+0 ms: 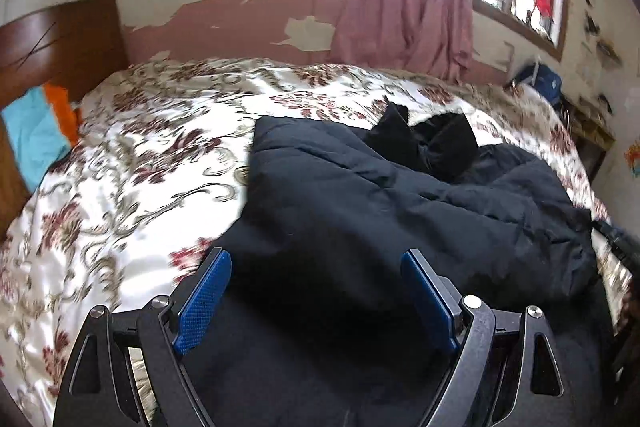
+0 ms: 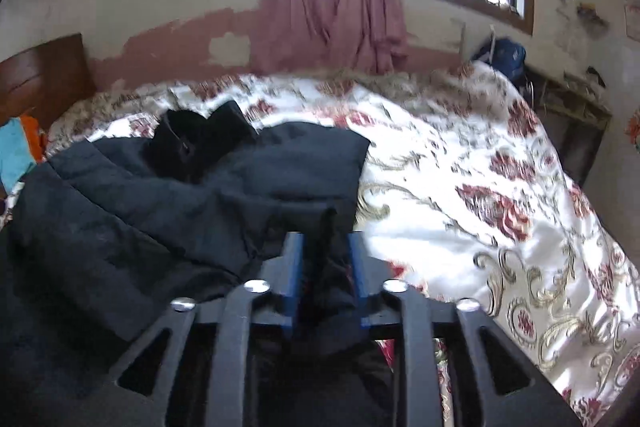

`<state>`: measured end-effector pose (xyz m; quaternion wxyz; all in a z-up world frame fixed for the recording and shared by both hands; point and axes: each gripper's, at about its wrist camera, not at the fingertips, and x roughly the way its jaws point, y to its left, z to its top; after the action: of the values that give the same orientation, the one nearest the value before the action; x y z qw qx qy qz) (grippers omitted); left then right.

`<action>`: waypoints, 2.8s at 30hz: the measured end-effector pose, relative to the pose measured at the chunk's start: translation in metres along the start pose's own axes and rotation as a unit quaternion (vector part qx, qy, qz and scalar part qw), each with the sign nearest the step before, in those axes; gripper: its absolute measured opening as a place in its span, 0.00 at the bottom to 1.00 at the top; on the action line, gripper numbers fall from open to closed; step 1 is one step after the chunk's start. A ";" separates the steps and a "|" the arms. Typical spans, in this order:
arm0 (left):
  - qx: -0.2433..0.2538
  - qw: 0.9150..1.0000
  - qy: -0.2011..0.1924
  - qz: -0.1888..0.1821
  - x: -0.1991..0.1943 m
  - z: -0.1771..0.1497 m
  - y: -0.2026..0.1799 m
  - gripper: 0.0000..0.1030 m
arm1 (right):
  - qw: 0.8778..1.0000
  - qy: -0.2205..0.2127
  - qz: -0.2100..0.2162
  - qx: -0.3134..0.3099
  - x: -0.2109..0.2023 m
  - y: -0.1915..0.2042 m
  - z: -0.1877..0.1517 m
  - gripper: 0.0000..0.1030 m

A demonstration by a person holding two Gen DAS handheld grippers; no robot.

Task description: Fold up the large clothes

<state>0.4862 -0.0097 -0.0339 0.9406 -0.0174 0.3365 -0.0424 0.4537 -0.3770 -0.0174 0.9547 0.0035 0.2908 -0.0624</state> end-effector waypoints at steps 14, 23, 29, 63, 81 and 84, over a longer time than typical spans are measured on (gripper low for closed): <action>0.069 0.994 0.043 0.074 0.050 -0.024 -0.037 1.00 | 0.994 0.075 0.064 -0.056 0.043 0.032 -0.032 0.32; 0.075 0.994 0.042 0.069 0.050 -0.025 -0.035 1.00 | 0.991 0.079 0.092 -0.059 0.040 0.032 -0.036 0.47; 0.083 0.993 0.076 0.031 0.039 0.011 -0.022 1.00 | 0.985 0.114 0.095 -0.093 0.032 0.027 0.001 0.64; -0.001 0.995 0.078 -0.068 0.249 0.176 -0.095 0.07 | 0.980 0.147 0.123 0.062 0.249 0.102 0.135 0.10; -0.003 0.990 0.119 -0.069 0.216 0.119 -0.038 0.05 | 0.984 0.130 0.110 -0.056 0.182 0.072 0.073 0.04; -0.024 0.987 0.138 -0.079 0.229 0.112 -0.033 0.05 | 0.983 0.139 0.110 -0.050 0.195 0.071 0.060 0.04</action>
<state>0.7315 -0.0629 -0.0900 0.8781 -0.0608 0.4617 -0.1100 0.6564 -0.3319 -0.0778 0.9048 -0.0033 0.4217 0.0587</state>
